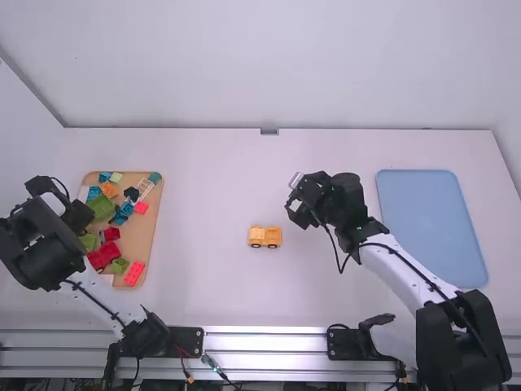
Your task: Assemble lego blocks to make yellow taxi
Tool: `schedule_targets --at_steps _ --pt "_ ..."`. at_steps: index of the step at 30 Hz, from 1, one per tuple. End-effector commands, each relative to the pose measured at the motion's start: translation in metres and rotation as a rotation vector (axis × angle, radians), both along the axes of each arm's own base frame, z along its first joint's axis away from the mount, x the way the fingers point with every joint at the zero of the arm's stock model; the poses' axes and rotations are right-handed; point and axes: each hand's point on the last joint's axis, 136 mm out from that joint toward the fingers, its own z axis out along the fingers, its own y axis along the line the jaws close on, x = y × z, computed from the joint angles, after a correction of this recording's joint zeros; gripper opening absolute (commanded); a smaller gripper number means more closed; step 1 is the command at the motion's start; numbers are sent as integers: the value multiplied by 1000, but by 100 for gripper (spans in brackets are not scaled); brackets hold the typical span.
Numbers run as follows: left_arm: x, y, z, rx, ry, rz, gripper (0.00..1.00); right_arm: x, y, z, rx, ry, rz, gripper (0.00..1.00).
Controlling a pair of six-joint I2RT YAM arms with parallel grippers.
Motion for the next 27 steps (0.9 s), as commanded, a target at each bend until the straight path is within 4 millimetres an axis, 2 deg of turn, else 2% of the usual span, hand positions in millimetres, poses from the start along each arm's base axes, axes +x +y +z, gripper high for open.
schedule_targets --at_steps 1,2,9,13,17,18,21,25,27 --pt "-3 -1 -2 0 11 -5 30 -2 0 1 8 6 -2 99" --pt "-2 -2 -2 0 11 -8 26 -2 0 0 8 7 -3 99" --pt "2 0 1 10 0 -11 24 -1 0 1 26 17 -16 99" --pt "4 2 7 8 1 -9 16 -1 0 2 24 12 -14 99" --pt "13 2 23 -22 -17 -23 16 -1 1 2 25 10 -13 99" --pt "18 0 30 -38 -28 -32 10 -1 0 2 24 10 -14 99" --pt "24 1 44 -53 -46 -32 2 -1 1 2 25 11 -13 99" --pt "33 -3 65 -32 -66 -43 2 -1 1 2 25 10 -13 99" --pt "38 -8 83 22 -64 -38 2 -1 1 3 26 8 -14 99"
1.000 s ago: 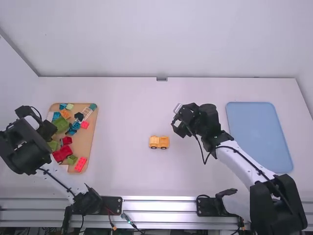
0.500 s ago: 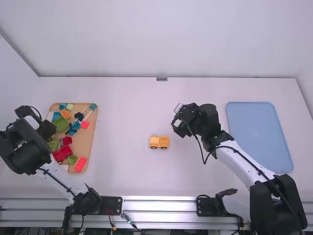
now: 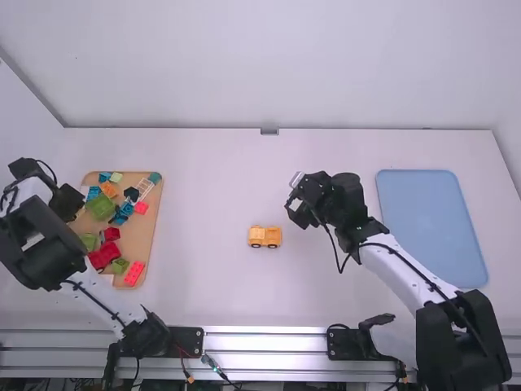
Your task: Assemble lego blocks to make yellow taxi
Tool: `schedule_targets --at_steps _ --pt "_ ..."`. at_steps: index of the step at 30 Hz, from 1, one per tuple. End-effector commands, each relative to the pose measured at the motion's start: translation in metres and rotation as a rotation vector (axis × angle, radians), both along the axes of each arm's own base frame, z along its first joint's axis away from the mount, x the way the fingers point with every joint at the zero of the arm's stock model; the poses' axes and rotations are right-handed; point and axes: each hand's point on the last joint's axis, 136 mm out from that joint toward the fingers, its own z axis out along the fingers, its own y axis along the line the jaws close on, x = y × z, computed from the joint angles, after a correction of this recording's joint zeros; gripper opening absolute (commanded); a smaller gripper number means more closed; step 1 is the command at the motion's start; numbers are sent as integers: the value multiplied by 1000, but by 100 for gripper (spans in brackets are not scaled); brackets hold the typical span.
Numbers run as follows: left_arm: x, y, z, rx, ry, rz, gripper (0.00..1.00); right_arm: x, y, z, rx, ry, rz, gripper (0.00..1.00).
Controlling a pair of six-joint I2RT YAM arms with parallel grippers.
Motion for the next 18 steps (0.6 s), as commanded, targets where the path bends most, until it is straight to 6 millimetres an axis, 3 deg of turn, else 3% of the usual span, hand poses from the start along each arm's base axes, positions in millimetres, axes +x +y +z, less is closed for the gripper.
schedule_targets --at_steps 1,4,8,10,11,13,14,15,16,18 --pt "13 -11 36 78 -31 -15 2 -1 1 3 10 -6 0 99" --pt "20 -24 58 138 -45 -43 2 0 1 4 13 -13 0 99" --pt "35 -59 99 242 -113 -137 2 3 2 10 47 -15 -20 99" --pt "48 -93 119 282 -169 -290 2 5 2 13 68 -18 -33 99" --pt "57 -122 131 297 -203 -424 2 8 0 17 88 -20 -50 99" --pt "66 -161 140 299 -240 -595 2 12 -3 20 116 -17 -77 99" --pt "72 -196 144 293 -257 -752 2 17 -9 25 152 -15 -115 99" --pt "72 -200 144 294 -258 -772 2 18 -10 26 156 -14 -120 99" --pt "76 -235 144 297 -255 -936 2 24 -18 31 198 -8 -171 99" --pt "77 -279 140 314 -231 -1122 2 31 -33 37 259 11 -259 99"
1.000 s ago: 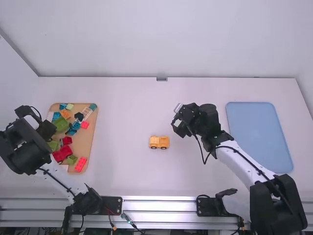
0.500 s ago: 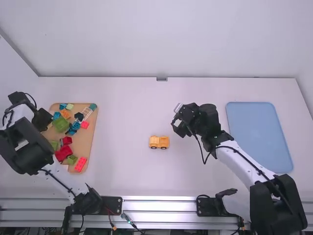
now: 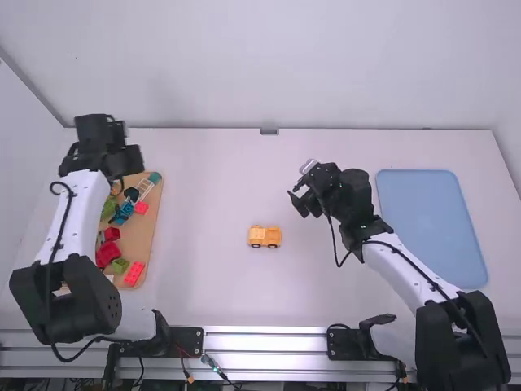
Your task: Assemble lego blocks to make yellow taxi
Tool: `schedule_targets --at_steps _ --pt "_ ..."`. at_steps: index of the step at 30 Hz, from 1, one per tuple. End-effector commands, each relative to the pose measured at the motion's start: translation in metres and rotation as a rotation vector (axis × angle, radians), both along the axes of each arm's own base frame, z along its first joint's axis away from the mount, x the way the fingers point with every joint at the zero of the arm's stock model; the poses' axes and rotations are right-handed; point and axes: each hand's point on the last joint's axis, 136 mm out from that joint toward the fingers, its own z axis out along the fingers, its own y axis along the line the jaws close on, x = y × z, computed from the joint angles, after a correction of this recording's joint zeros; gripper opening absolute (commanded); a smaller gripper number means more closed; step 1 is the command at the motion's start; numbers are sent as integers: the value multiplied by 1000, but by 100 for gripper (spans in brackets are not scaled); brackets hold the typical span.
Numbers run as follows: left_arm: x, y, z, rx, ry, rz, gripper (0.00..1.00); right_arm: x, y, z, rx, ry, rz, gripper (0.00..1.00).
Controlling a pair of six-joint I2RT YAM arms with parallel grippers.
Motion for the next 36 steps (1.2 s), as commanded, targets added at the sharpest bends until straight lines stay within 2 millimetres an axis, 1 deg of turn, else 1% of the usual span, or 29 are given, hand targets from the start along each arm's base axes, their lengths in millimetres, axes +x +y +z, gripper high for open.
schedule_targets --at_steps 1,2,3,4,5,7,10,12,13,14,16,17,18,19,21,22,23,25,28,30,33,36 --pt "0 -66 -15 85 55 -345 2 6 -21 11 117 50 -128 99" --pt "1 -92 -18 115 64 -440 2 5 -28 15 134 61 -147 99" --pt "2 -105 -20 128 67 -485 2 2 -32 16 133 66 -153 99" --pt "4 -127 -24 148 66 -562 2 -1 -35 19 130 70 -160 99" --pt "4 -140 -27 159 67 -613 2 -5 -37 20 120 71 -163 99" --pt "4 -178 -34 189 63 -743 2 -15 -45 27 84 62 -182 99" --pt "-2 -218 -48 226 77 -888 2 -29 -61 41 58 43 -267 99" --pt "-6 -250 -64 234 89 -977 2 -44 -71 53 34 17 -320 99" --pt "-7 -258 -68 236 91 -996 2 -50 -73 57 30 10 -328 99" --pt "-9 -272 -77 242 96 -1036 2 -58 -76 64 38 0 -341 99" --pt "-16 -291 -88 254 108 -1126 2 -72 -83 73 56 -11 -380 99" --pt "-23 -311 -95 236 114 -1192 2 -80 -88 77 65 -20 -405 99" --pt "-24 -315 -96 231 114 -1203 2 -82 -90 78 68 -24 -410 99" --pt "-30 -337 -104 224 118 -1277 2 -91 -96 83 87 -45 -438 99" --pt "-34 -358 -114 233 129 -1336 2 -101 -101 87 102 -83 -448 99" --pt "-34 -361 -115 233 132 -1344 2 -102 -102 87 105 -89 -449 99" --pt "-37 -371 -121 236 143 -1367 1 -107 -103 87 115 -105 -447 99" --pt "-46 -388 -135 252 174 -1434 2 -115 -105 87 130 -133 -446 99" --pt "-57 -408 -154 287 238 -1496 2 -123 -107 86 154 -177 -444 99" --pt "-61 -414 -163 315 266 -1518 1 -127 -109 87 165 -198 -444 99" --pt "-75 -429 -183 324 313 -1600 1 -131 -110 88 179 -225 -442 99" --pt "-82 -435 -195 317 330 -1626 1 -132 -110 88 178 -227 -442 99"
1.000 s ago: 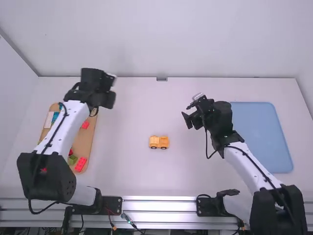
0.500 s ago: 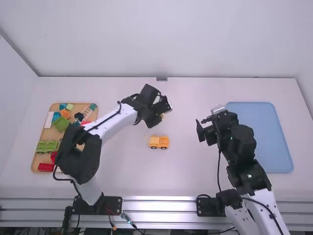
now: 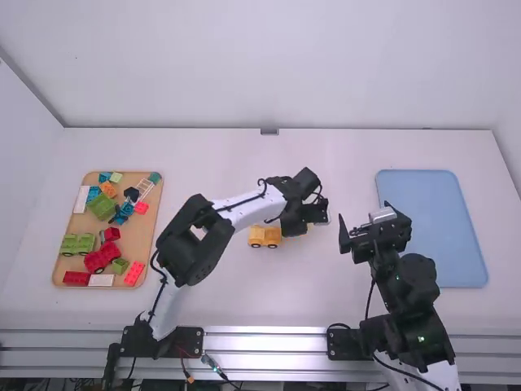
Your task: Assemble lego blocks to make yellow taxi
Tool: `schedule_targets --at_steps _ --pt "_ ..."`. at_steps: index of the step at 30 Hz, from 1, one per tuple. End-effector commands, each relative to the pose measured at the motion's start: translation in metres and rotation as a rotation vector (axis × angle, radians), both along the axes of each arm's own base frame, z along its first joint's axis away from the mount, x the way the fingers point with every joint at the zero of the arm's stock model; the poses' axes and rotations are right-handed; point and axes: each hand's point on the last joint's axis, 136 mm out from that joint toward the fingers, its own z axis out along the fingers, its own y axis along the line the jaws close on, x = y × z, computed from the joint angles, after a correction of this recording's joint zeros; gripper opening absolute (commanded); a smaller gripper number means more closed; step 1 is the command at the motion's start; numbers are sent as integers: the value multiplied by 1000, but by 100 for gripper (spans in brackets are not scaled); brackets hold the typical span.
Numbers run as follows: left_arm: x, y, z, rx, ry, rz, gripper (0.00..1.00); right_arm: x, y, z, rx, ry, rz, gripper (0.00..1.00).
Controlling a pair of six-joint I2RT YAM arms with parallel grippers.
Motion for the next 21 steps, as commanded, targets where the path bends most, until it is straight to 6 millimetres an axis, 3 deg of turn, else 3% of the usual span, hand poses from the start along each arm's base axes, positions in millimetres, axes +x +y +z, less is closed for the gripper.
schedule_targets --at_steps 1,10,13,15,17,21 --pt "-1 -4 -8 3 9 -33 1 0 -1 -1 3 -5 -9 99" --pt "-9 -10 -9 -35 49 -47 3 0 -3 0 3 -7 -16 99" --pt "-10 -11 -10 -31 46 -50 18 1 -5 0 0 -6 -30 99" --pt "-10 -10 -10 -31 46 -50 52 1 -5 -1 0 -5 -31 99" --pt "-10 -9 -10 -26 47 -48 100 1 -5 -1 0 -6 -31 99" --pt "-8 -12 -9 -40 49 -16 99 1 -5 0 0 -6 -29 99"
